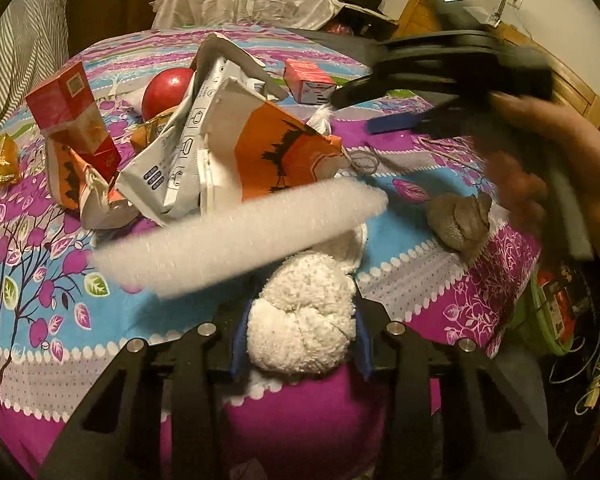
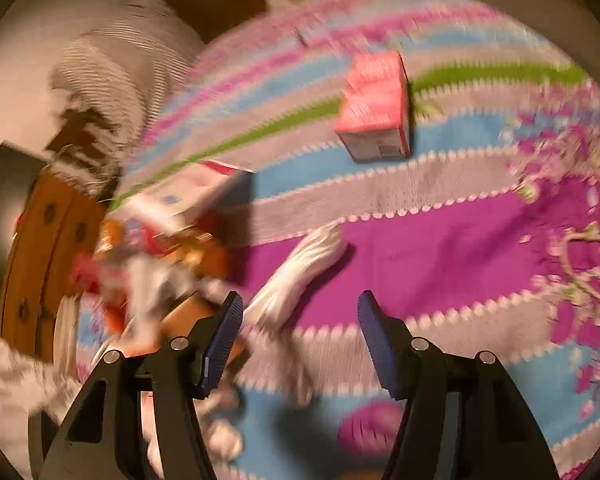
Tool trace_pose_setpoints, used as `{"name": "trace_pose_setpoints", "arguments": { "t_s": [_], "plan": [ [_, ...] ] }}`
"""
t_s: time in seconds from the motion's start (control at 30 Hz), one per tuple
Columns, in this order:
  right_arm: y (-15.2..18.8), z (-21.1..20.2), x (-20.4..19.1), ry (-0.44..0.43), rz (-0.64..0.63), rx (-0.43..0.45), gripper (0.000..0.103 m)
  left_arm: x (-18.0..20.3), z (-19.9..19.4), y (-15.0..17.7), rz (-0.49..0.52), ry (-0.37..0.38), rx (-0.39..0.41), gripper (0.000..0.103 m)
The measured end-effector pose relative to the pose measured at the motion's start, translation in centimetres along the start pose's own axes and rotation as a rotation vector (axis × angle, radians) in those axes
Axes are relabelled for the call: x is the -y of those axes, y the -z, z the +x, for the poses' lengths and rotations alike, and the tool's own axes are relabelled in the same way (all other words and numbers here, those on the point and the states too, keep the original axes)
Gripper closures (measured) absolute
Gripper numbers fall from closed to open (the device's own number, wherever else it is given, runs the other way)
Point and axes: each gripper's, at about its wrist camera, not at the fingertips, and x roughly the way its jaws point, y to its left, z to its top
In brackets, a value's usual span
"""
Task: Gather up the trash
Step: 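Grasp the white cloth ball with left tool while right tool grasps the tied white bag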
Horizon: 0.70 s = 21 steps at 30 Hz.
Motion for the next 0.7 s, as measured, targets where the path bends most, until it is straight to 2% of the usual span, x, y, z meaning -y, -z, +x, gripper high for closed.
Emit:
{"name": "trace_pose_setpoints", "arguments": {
  "t_s": [0.1,0.2,0.27,0.3,0.37,0.5,0.63,0.7],
  "plan": [
    [-1.4,2.6,0.0,0.020,0.023,-0.040,0.041,-0.5,-0.1,0.1,-0.005,0.010,0.001,0.064],
    [-1.6,3.6,-1.2,0.060,-0.027,-0.041,0.043,-0.6,-0.2,0.1,-0.002,0.008,0.006,0.064],
    [-1.5,4.3,-2.1,0.055,-0.068,-0.045,0.059,-0.6,-0.3,0.2,-0.001,0.000,0.012,0.066],
    [-1.5,4.6,-2.7,0.062,-0.090,-0.040,0.061,-0.5,-0.4,0.2,0.002,-0.007,0.018,0.066],
    [-1.2,4.6,-3.3,0.056,-0.116,-0.030,0.072,-0.4,-0.6,0.5,-0.001,-0.014,0.029,0.068],
    [-0.2,1.9,-3.1,0.053,-0.145,0.072,0.078,-1.1,-2.2,0.9,-0.029,-0.021,0.067,0.069],
    [1.6,-3.1,-4.2,0.094,-0.225,0.249,0.078,-2.5,-5.2,0.7,-0.056,-0.044,0.135,0.069],
    [3.6,-6.1,-5.3,0.118,-0.274,0.348,0.078,-2.8,-7.0,0.5,-0.073,-0.059,0.186,0.069]
  ]
}}
